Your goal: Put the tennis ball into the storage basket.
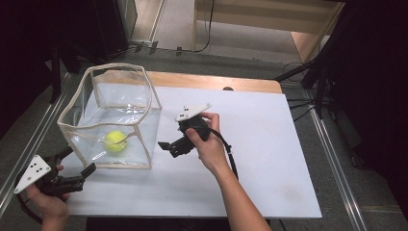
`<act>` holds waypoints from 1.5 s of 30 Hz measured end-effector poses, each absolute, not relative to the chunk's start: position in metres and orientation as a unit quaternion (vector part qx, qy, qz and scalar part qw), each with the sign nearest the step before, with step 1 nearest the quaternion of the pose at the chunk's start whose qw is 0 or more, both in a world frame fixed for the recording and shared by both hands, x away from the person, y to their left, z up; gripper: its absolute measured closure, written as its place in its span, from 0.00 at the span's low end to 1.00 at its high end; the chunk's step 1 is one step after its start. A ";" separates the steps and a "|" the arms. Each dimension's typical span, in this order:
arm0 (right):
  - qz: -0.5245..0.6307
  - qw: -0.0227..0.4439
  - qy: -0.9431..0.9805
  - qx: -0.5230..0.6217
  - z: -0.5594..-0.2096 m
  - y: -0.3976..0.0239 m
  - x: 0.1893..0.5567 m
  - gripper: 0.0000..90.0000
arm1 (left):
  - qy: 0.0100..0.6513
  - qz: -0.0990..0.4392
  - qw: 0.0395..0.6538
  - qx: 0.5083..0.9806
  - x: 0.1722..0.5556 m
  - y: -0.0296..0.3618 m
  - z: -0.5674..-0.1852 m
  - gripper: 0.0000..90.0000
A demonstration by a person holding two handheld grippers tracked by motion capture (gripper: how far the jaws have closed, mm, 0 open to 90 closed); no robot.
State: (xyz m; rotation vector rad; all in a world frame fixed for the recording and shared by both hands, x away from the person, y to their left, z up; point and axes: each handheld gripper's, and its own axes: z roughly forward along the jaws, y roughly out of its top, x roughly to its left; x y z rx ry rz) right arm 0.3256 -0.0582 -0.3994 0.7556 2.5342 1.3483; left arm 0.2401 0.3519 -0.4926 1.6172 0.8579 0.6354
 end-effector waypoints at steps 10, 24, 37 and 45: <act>0.458 0.088 0.843 0.269 -0.417 -0.075 0.317 0.00 | 0.363 0.272 0.563 0.690 0.240 0.352 -0.493 0.00; 0.464 0.099 0.832 0.289 -0.436 -0.105 0.307 0.00 | 0.362 0.272 0.562 0.692 0.239 0.351 -0.493 0.00; 0.468 0.114 0.818 0.314 -0.449 -0.135 0.294 0.00 | 0.362 0.273 0.561 0.693 0.239 0.351 -0.493 0.00; 0.465 0.119 0.814 0.328 -0.455 -0.152 0.287 0.00 | 0.363 0.275 0.557 0.695 0.239 0.350 -0.493 0.00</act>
